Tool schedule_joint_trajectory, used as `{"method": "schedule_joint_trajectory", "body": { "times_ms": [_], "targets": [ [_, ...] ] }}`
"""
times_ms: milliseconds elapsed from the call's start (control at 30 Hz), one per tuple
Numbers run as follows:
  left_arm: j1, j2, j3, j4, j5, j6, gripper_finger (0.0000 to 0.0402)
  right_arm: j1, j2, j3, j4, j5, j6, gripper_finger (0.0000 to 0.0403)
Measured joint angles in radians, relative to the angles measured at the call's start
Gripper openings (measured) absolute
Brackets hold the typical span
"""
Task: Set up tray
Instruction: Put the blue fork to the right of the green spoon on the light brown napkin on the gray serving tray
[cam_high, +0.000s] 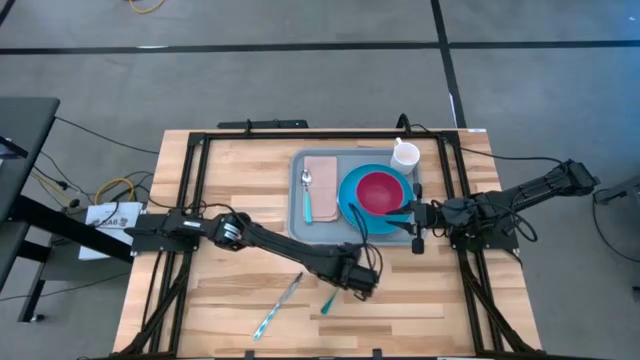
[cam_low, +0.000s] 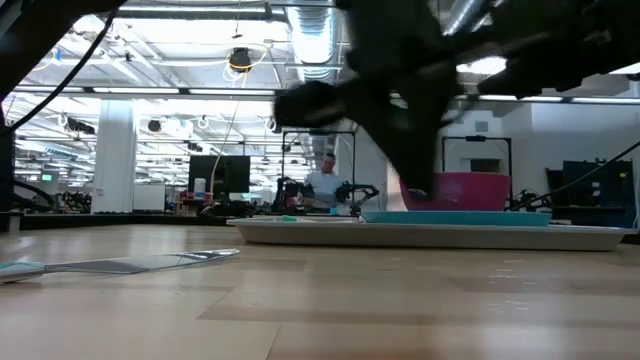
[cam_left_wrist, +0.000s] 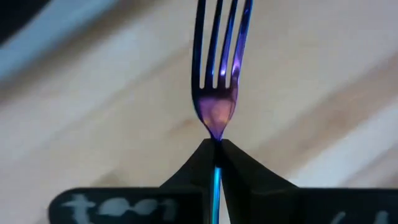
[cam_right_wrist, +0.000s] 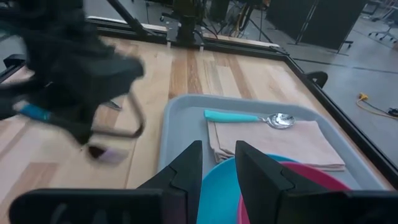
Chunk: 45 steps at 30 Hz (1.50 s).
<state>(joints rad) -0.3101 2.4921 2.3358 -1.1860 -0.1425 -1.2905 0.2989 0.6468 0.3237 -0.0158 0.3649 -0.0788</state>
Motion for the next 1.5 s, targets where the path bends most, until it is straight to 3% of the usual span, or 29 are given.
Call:
{"method": "schedule_joint_trajectory", "body": {
  "times_ms": [200,367,600,800,1000,1200,1500],
  "targets": [
    [0.052,-0.039,-0.011,-0.214,-0.100,-0.015,0.0002,0.000,0.000,0.000,0.001,0.000,0.000,0.0091],
    [0.149,-0.060,-0.008,-0.307,-0.189,0.070,0.0001,0.000,0.000,0.000,0.001,0.000,0.000,0.0091],
    [0.333,-0.068,-0.008,-0.233,-0.217,0.176,0.0001,0.000,0.000,0.000,-0.001,0.000,0.000,0.0091],
    [0.454,-0.069,-0.015,-0.174,-0.274,0.083,0.0003,0.000,0.000,0.000,-0.017,0.000,0.002,0.0091],
    [0.490,-0.071,-0.081,-0.024,-0.232,0.095,0.0005,0.000,0.000,0.000,-0.037,0.000,0.026,0.0091],
    [0.500,-0.070,-0.172,-0.056,-0.248,0.070,0.0005,0.000,0.000,0.000,-0.037,0.000,0.056,0.0091],
    [0.542,-0.068,-0.182,-0.036,-0.248,0.034,0.0006,0.000,0.000,0.000,-0.037,0.000,0.055,0.0091]
  ]
}}
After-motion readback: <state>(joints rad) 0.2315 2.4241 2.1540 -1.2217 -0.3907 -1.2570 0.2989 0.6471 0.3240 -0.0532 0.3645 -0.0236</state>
